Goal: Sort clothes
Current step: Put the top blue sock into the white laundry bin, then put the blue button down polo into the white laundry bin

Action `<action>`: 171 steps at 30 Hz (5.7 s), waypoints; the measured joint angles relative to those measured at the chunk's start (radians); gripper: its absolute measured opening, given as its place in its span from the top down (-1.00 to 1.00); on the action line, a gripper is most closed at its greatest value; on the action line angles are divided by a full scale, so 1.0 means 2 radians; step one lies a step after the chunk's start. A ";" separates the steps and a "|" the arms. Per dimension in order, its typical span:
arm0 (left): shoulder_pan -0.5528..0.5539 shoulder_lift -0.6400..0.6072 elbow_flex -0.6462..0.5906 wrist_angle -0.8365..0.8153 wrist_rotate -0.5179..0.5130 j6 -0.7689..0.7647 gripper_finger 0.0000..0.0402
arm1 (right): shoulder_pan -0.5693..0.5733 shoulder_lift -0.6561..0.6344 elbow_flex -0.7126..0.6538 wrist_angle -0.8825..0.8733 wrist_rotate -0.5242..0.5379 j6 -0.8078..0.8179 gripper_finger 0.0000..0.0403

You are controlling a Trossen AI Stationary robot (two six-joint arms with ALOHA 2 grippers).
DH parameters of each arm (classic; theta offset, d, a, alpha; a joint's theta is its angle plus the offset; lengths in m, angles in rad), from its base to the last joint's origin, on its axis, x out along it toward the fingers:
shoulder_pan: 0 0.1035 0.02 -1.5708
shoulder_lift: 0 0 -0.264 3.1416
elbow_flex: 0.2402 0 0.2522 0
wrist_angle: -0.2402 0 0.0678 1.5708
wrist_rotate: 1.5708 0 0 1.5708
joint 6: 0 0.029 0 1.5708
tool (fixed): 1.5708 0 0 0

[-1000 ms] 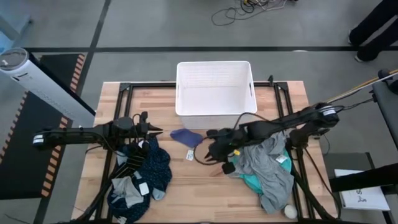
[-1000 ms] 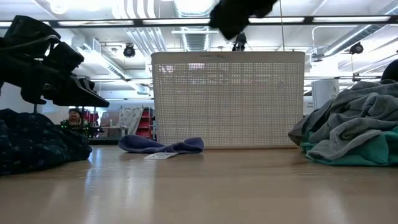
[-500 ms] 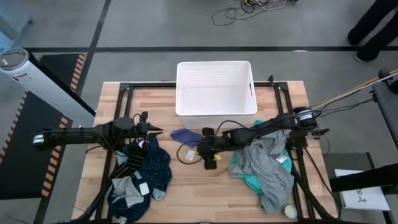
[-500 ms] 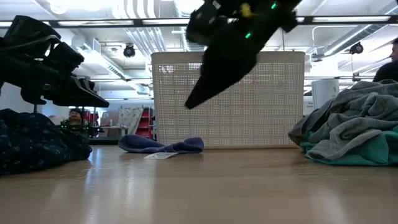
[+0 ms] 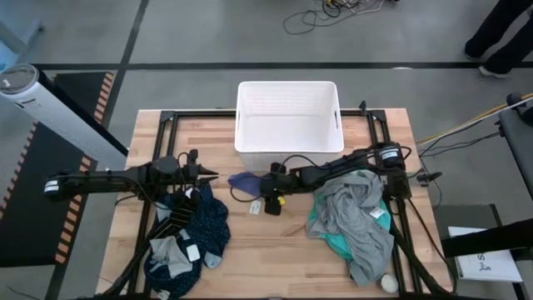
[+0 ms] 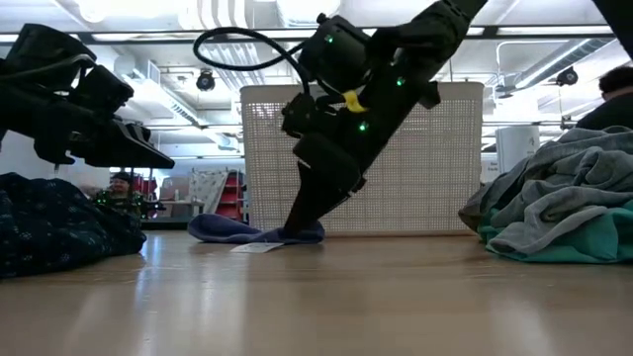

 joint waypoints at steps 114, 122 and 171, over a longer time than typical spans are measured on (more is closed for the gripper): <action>0.000 0.011 0.000 0.005 0.000 0.000 0.81 | 0.073 0.288 0.473 -0.040 -0.088 0.063 -0.37; 0.000 0.011 0.000 0.007 0.000 0.000 0.81 | 0.073 0.315 0.495 -0.061 -0.105 0.068 -0.13; 0.000 0.011 0.000 0.008 0.000 0.000 0.81 | 0.120 0.020 0.563 -0.321 0.063 -0.174 0.98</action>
